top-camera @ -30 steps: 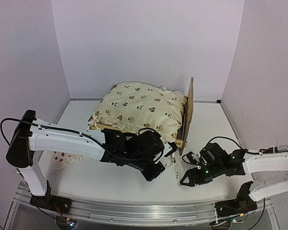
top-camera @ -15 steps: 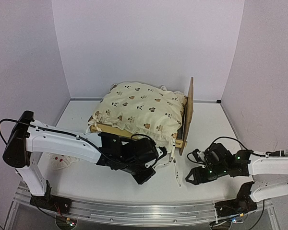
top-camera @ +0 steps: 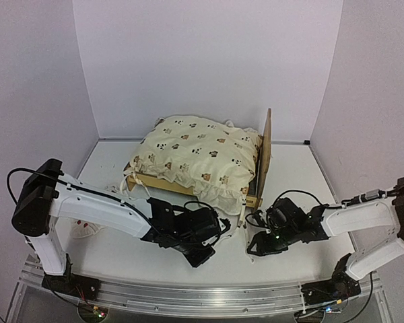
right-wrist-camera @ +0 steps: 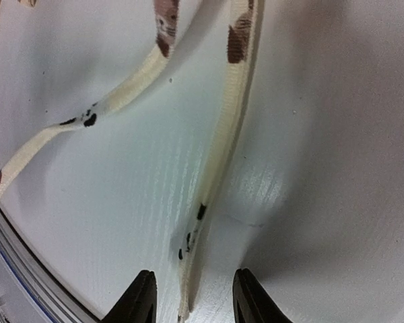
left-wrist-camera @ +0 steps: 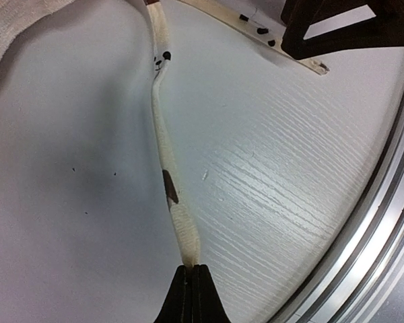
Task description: Set up the pet bed
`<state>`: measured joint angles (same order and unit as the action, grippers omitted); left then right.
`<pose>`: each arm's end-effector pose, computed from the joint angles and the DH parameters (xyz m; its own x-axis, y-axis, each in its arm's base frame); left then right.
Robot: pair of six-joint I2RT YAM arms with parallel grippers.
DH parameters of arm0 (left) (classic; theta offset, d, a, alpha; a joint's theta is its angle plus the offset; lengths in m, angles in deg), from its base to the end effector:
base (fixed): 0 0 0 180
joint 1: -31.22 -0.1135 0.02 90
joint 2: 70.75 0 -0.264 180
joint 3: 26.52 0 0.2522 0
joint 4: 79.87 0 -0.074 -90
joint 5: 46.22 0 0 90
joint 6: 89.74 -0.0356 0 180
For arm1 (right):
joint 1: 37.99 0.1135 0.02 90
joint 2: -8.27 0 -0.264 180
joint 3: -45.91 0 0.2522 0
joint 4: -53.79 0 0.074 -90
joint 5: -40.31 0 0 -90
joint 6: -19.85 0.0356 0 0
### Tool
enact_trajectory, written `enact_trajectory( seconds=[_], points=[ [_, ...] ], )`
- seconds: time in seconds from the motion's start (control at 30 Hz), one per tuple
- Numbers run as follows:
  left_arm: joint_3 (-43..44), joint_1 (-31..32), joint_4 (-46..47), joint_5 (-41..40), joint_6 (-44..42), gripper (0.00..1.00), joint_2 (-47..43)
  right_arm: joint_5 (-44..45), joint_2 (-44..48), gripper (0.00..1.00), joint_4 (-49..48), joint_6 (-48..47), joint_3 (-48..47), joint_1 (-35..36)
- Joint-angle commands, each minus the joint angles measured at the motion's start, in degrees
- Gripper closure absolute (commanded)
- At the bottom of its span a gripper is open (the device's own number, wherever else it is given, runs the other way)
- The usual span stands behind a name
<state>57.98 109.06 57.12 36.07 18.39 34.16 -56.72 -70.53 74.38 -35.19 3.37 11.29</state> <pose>0.0833 -0.3638 0.1829 -0.4765 0.7476 -0.4626 0.8500 0.5262 -0.0252 0.1480 0.1786 0.1318 -0.9037 -0.1781 -0.3894 -0.3393 0.8527 0.3973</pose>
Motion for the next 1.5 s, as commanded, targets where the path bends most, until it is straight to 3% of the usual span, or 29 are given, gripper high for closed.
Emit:
enact_trajectory(
  seconds=[0.0, 0.1, 0.17, 0.47, 0.77, 1.03, 1.47],
  points=[
    [0.83, 0.01, 4.96, 2.93, 0.35, 1.0, -0.47, -1.9, -2.49, 0.68, -2.65, 0.82, -1.41, 0.15],
    [3.42, -0.03, 5.94, 4.39, -1.13, 1.0, -0.94, -2.17, -2.72, 0.83, -2.7, 0.45, -1.02, 0.15],
    [6.08, -0.03, 6.2, 5.1, -2.67, 1.0, -0.64, -1.65, -1.42, 0.84, -2.55, 0.4, -0.35, 0.19],
    [18.64, -0.02, 7.0, 8.21, -7.99, 1.0, 7.38, 9.72, 15.79, 0.55, 12.72, -1.61, 2.23, 0.15],
    [16.08, -0.13, 14.32, 14.4, -9.16, 1.0, 10.31, 19.81, 31.25, 0.48, 21.79, -2.61, 4.54, 0.14],
    [8.11, -1.09, 17.52, 12.29, -5.84, 1.0, 9.44, 17.69, 24.74, 0.5, 18.99, -4.67, 1.17, 0.14],
    [-2.87, -3.23, 20.57, 9.97, -1.97, 1.0, 6.87, 8.27, 6.15, 0.51, 3.38, -10.04, -7.68, 0.18]
  ],
)
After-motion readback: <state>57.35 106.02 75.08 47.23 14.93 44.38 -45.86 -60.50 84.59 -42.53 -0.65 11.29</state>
